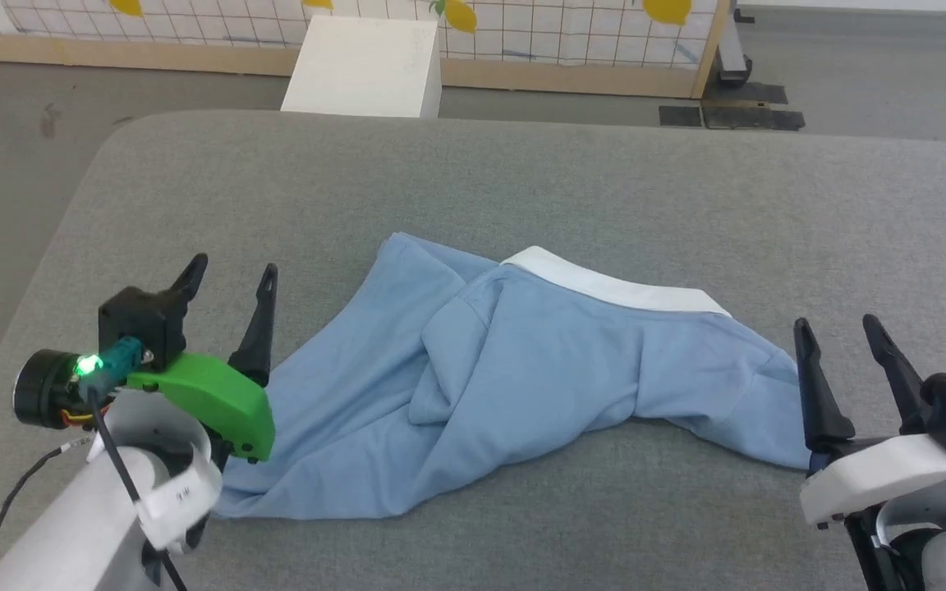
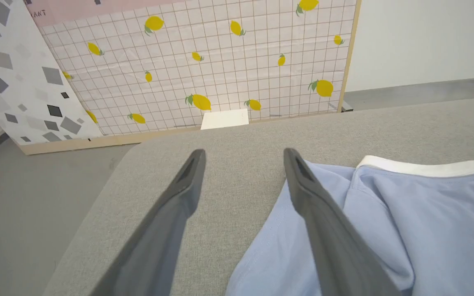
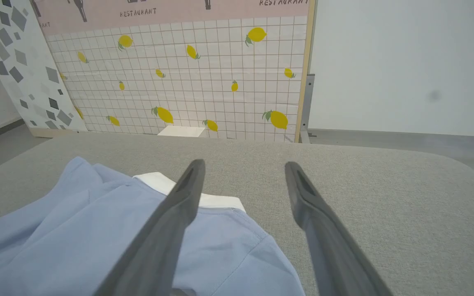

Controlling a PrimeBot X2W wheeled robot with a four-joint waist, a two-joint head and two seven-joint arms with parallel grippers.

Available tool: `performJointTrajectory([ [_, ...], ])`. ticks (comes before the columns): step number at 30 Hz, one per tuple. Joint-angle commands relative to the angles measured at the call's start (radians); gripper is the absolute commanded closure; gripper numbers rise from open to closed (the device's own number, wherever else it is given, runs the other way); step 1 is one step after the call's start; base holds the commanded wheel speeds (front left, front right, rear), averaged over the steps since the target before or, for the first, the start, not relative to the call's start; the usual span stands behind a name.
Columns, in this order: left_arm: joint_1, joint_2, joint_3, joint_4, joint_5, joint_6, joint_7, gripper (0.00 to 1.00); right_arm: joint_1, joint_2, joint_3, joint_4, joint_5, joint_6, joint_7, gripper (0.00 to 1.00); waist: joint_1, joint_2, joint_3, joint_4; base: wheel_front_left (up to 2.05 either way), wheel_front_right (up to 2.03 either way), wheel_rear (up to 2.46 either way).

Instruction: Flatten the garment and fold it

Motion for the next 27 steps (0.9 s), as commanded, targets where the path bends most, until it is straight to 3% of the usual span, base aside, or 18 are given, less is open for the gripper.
performJointTrajectory([
  [1, 0.004, -0.006, -0.007, -0.004, 0.020, -0.008, -0.032, 0.00, 0.011, -0.006, 0.008, -0.007, 0.005, -0.002, 0.008, 0.00, 0.0000, 0.0000, -0.001, -0.002, 0.00, 0.00, 0.00],
  [7, 0.044, -0.031, -0.057, -0.021, 0.064, -0.011, -0.098, 0.00, 0.016, -0.045, 0.047, -0.008, 0.016, -0.002, 0.120, 0.00, 0.0000, 0.0000, 0.022, 0.010, 0.00, 0.00, 0.00],
  [20, 0.003, -0.087, -0.103, -0.013, 0.087, -0.013, -0.103, 0.00, -0.234, -0.272, 0.102, 0.127, 0.131, -0.002, 0.712, 0.00, 0.0000, 0.0000, 0.130, 0.116, 0.00, 0.00, 0.00],
  [27, -0.020, -0.102, -0.104, 0.008, 0.088, -0.014, -0.116, 0.00, -0.303, -0.311, 0.132, 0.240, 0.185, -0.002, 0.835, 0.00, 0.0000, 0.0000, 0.169, 0.167, 0.00, 0.00, 0.00],
])
